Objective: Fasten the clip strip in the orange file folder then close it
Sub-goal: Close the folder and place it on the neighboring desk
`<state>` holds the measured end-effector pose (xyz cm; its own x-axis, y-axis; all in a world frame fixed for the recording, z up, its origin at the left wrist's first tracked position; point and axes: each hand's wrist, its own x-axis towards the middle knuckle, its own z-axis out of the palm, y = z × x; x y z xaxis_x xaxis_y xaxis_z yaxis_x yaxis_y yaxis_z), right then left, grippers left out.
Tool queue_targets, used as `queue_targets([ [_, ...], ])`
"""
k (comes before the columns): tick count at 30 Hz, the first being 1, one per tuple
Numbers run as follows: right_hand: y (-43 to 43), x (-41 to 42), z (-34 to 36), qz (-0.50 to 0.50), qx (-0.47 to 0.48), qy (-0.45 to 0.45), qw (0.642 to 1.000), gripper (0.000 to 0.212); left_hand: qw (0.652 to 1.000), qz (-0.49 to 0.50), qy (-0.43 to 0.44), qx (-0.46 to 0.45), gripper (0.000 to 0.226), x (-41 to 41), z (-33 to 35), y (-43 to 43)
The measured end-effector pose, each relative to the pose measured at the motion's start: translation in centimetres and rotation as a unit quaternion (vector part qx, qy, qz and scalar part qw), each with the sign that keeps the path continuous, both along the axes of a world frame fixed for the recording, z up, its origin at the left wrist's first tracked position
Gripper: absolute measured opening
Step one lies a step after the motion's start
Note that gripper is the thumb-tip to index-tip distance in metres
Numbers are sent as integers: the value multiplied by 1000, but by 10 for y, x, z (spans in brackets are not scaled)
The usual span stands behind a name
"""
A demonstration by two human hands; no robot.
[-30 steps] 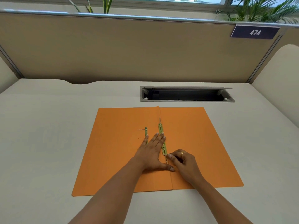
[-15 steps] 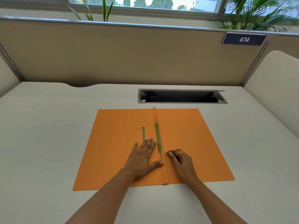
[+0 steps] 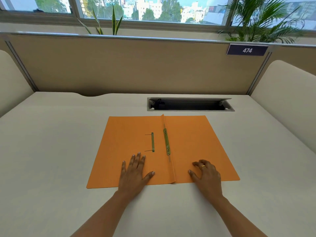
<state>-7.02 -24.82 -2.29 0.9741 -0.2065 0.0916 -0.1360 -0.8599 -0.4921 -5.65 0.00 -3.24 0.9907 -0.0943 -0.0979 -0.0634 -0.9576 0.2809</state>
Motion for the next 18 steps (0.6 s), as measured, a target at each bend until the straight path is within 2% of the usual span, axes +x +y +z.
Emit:
queue_targets([
  [8,-15,-30,-2,-14,-34,43,998,56,996,86,13,10,138,-29,3,25],
  [9,-17,-33,-2,-16,-37,55,998,57,995,97,16,8,131,-33,5,28],
  [13,-26,-41,-1,-36,-33,79,996,63,989,148,16,-3,80,-45,10,43],
  [18,-41,-44,4,-76,4,101,992,64,977,212,27,-12,80,-55,11,61],
])
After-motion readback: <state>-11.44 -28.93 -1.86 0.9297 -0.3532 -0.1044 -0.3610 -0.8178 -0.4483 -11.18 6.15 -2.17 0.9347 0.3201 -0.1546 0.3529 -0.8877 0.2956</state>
